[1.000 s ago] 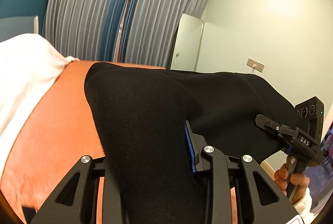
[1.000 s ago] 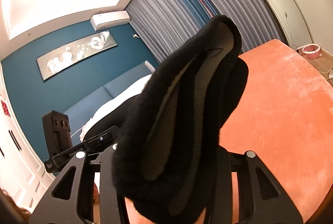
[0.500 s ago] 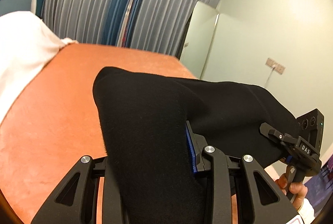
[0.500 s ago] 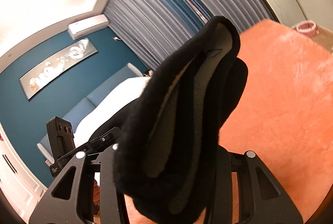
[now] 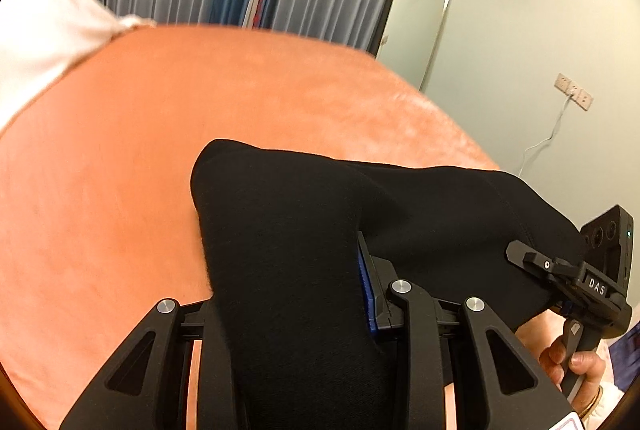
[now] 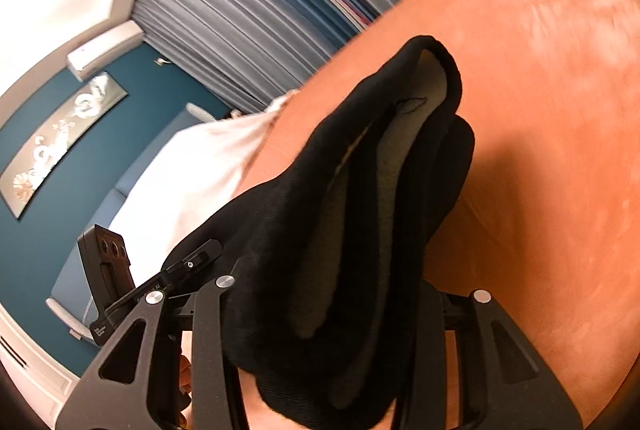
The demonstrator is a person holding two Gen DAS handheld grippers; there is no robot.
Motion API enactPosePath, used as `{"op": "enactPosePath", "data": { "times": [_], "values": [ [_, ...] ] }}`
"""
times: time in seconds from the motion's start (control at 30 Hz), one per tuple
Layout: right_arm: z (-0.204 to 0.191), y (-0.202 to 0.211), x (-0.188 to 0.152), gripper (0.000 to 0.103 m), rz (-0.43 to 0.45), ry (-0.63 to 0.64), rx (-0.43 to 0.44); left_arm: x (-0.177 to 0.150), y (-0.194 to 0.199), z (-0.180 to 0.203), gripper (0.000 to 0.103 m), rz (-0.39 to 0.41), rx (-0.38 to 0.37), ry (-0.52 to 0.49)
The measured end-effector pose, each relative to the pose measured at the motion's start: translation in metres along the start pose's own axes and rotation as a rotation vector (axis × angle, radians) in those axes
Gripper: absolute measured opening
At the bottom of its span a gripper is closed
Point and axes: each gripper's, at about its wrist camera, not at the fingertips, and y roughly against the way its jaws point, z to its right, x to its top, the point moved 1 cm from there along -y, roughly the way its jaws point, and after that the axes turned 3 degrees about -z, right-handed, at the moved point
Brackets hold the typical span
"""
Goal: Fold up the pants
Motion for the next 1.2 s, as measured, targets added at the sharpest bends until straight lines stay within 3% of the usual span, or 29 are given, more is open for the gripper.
{"op": "enactPosePath", "data": {
  "times": [0.17, 0.23, 0.27, 0.3, 0.37, 0.43, 0.5, 0.57, 0.63, 0.67, 0.7, 0.8, 0.9, 0.97, 1.03, 1.07, 1.1, 1.13, 1.2],
  "values": [
    [0.010, -0.009, -0.010, 0.042, -0.059, -0.036, -0.027, -0.020, -0.016, -0.025, 0.036, -0.019, -0.042, 0.036],
    [0.014, -0.014, -0.012, 0.045, -0.092, -0.059, -0.031, -0.026, -0.023, -0.036, 0.060, -0.036, -0.024, 0.082],
    [0.017, -0.014, -0.011, 0.048, -0.103, -0.076, -0.012, -0.027, -0.026, -0.043, 0.088, -0.046, -0.001, 0.123],
    [0.020, -0.013, -0.010, 0.050, -0.116, -0.094, 0.011, -0.031, -0.027, -0.050, 0.098, -0.066, 0.018, 0.166],
    [0.024, -0.003, -0.011, 0.050, -0.153, -0.115, 0.023, -0.036, -0.022, -0.063, 0.098, -0.101, -0.067, 0.246],
    [0.023, 0.026, -0.016, 0.059, -0.135, -0.111, -0.039, -0.045, -0.002, -0.068, 0.098, -0.121, -0.096, 0.254],
    [0.019, 0.071, -0.027, 0.085, -0.066, -0.097, -0.147, -0.057, 0.027, -0.075, 0.098, -0.127, -0.070, 0.221],
    [0.017, 0.127, -0.036, 0.086, 0.059, -0.074, -0.263, -0.068, 0.064, -0.084, 0.097, -0.092, 0.000, 0.182],
    [0.003, 0.168, -0.034, 0.069, 0.161, -0.038, -0.273, -0.067, 0.099, -0.088, 0.097, -0.033, 0.116, 0.169],
    [-0.013, 0.175, -0.026, 0.050, 0.171, -0.005, -0.253, -0.058, 0.117, -0.084, 0.096, 0.010, 0.156, 0.161],
    [-0.026, 0.174, -0.017, 0.040, 0.172, 0.026, -0.242, -0.045, 0.127, -0.077, 0.096, 0.043, 0.162, 0.162],
    [-0.098, 0.128, 0.020, 0.039, 0.123, 0.185, -0.158, 0.002, 0.143, -0.040, 0.097, 0.134, 0.097, 0.197],
    [-0.118, 0.065, 0.038, 0.039, 0.067, 0.241, -0.163, 0.038, 0.103, -0.002, 0.097, 0.085, 0.031, 0.227],
    [-0.103, 0.017, 0.045, 0.039, 0.008, 0.204, -0.189, 0.042, 0.051, 0.009, 0.097, -0.011, 0.038, 0.233],
    [-0.061, -0.008, 0.037, 0.039, -0.021, 0.121, -0.259, 0.026, -0.004, 0.001, 0.090, -0.129, 0.123, 0.245],
    [-0.038, -0.014, 0.033, 0.029, -0.024, 0.082, -0.297, 0.013, -0.026, -0.010, 0.087, -0.189, 0.181, 0.257],
    [-0.015, -0.016, 0.028, 0.000, -0.028, 0.047, -0.325, 0.002, -0.040, -0.020, 0.096, -0.228, 0.191, 0.278],
    [0.009, -0.012, 0.018, 0.000, -0.014, 0.011, -0.260, -0.016, -0.050, -0.040, 0.097, -0.222, 0.089, 0.343],
    [0.042, 0.002, 0.012, 0.000, 0.009, -0.136, -0.055, -0.028, -0.042, -0.051, 0.098, -0.126, 0.002, 0.339]
  ]
}}
